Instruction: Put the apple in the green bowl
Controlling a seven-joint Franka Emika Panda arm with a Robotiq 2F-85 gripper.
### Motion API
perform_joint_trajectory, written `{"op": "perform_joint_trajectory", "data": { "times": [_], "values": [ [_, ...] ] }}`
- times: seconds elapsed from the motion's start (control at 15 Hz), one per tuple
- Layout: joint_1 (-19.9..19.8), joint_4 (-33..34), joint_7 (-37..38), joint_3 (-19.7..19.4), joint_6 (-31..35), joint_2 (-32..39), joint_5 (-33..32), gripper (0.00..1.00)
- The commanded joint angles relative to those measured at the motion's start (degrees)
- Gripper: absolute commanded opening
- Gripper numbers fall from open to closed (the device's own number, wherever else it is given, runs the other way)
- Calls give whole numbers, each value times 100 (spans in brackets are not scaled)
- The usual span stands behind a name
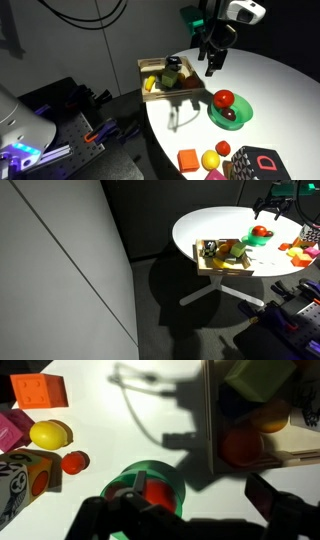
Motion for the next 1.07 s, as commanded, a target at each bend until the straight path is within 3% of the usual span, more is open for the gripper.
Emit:
{"op": "perform_joint_trajectory", "data": {
  "times": [0.0, 0.47, 1.0],
  "values": [
    [0, -389, -478, 80, -64, -512, -276, 100],
    [-64, -702, -1501, 201, -767, -1239, -249, 100],
    [-51, -796, -1576, 176, -1470, -1927, -303, 100]
  ]
}}
